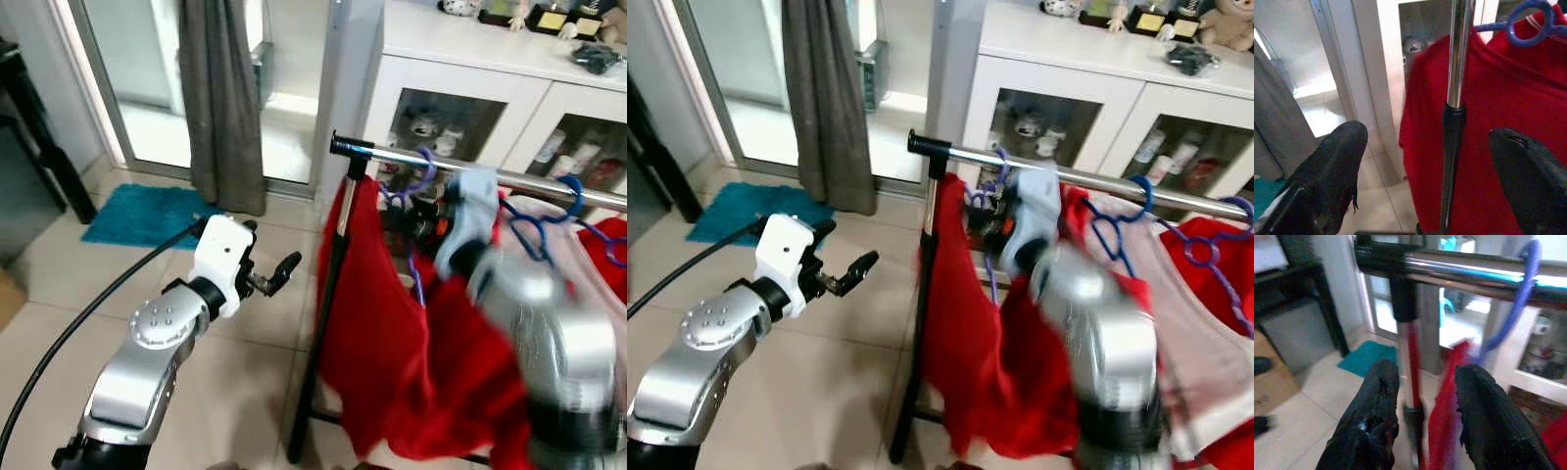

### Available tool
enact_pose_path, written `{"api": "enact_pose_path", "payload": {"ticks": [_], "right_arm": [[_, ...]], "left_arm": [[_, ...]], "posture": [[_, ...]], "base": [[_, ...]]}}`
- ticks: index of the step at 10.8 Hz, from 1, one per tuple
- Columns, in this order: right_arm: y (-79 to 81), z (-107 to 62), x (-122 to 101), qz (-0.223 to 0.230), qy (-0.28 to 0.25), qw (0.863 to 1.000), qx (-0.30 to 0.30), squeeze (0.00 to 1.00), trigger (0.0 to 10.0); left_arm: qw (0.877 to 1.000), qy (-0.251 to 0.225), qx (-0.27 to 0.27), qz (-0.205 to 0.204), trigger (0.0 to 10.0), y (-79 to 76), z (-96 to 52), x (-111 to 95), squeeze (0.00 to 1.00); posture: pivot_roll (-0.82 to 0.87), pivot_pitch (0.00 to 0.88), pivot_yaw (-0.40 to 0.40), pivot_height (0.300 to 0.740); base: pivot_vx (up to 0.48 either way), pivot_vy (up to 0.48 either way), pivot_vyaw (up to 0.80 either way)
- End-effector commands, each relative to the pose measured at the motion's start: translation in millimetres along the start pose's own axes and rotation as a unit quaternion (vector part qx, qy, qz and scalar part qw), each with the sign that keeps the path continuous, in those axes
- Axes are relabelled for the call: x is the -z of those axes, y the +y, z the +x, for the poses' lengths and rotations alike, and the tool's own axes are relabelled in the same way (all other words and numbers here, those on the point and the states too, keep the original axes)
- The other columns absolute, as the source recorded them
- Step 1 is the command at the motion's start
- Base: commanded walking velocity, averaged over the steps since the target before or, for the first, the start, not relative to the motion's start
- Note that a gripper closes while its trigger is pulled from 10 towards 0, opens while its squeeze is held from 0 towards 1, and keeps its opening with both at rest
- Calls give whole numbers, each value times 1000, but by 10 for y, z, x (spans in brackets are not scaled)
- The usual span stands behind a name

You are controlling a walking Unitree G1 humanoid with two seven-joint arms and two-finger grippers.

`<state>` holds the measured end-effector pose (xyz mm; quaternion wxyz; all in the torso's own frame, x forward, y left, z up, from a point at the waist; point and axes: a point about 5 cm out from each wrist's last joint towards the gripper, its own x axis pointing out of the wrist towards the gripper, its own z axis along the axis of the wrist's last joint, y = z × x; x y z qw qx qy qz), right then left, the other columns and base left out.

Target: Hang hanger

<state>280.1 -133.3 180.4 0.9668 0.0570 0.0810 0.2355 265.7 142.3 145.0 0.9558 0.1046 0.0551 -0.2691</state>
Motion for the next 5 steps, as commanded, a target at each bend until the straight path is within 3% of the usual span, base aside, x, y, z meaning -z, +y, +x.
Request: {"api": "enact_pose_path", "payload": {"ticks": [1, 2, 5], "right_arm": [[-9, -41, -51, -5, -20, 1000, 2, 0, 10000], [-4, -57, 4, 2, -34, 999, 26, 0, 10000], [53, -72, -30, 53, -71, 996, 17, 0, 10000]], "left_arm": [[1000, -11, 3, 5, 10000, -47, 3, -51, 0], [1000, -11, 2, 5, 10000, -53, 11, -57, 0], [1000, -15, 6, 7, 10000, -97, 45, -76, 0]], "posture": [[-55, 0, -84, 740], [-55, 0, -79, 740], [-54, 0, -74, 740]], "base": [[0, -480, 0], [0, -480, 0], [0, -480, 0]]}}
